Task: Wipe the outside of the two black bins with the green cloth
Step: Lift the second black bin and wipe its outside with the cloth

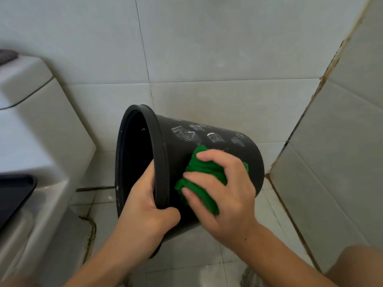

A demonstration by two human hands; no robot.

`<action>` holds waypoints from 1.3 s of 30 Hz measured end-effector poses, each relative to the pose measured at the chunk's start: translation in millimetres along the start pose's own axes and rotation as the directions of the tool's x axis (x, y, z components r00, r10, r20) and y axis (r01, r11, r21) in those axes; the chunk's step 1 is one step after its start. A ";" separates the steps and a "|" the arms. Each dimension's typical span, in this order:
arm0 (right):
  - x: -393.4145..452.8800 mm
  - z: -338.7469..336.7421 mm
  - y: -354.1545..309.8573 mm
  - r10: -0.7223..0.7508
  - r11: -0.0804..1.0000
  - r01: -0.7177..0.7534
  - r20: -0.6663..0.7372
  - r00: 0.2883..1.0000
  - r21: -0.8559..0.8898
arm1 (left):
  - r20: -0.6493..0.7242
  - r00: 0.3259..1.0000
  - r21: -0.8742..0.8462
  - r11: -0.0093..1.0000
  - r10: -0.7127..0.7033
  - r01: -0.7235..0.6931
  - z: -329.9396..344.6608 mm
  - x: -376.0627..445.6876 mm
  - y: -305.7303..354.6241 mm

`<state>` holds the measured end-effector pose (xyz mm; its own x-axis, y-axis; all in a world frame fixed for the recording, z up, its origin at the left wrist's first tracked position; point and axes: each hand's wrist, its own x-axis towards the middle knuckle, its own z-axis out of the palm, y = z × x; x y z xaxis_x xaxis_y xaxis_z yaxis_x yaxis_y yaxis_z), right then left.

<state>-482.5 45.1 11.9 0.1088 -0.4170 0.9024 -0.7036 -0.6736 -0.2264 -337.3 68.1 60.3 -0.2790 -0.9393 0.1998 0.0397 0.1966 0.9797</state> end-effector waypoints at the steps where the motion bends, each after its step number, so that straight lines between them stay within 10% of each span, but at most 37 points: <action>1: 2.8 -0.6 6.9 0.037 0.999 -0.037 0.008 0.999 0.004 | 0.012 1.000 -0.005 1.000 -0.007 0.008 0.7 -0.6 0.9; 7: 11.4 -9.4 54.4 0.597 0.801 -0.597 -0.006 0.802 -0.044 | -0.058 0.998 0.041 0.998 -0.039 0.042 -5.4 -5.4 5.6; 16: 6.5 -8.5 37.7 0.323 0.946 -0.323 0.044 0.945 -0.014 | -0.001 0.997 0.040 0.997 -0.072 0.072 6.5 -4.5 5.4; 28: -5.0 -30.1 59.8 0.647 0.757 -0.636 0.030 0.762 -0.150 | -0.114 0.993 0.104 0.994 0.034 -0.022 -6.8 -6.8 12.0; 39: 23.9 -57.1 97.3 0.848 0.464 -0.854 0.161 0.506 0.237 | -0.125 0.984 0.103 0.988 0.127 -0.114 -22.2 -7.8 8.2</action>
<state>-588.4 4.5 32.4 -0.4281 -0.8801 0.2053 -0.2533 -0.1012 -0.9621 -313.5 70.8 67.1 -0.1498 -0.9344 0.3232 -0.0273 0.3306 0.9434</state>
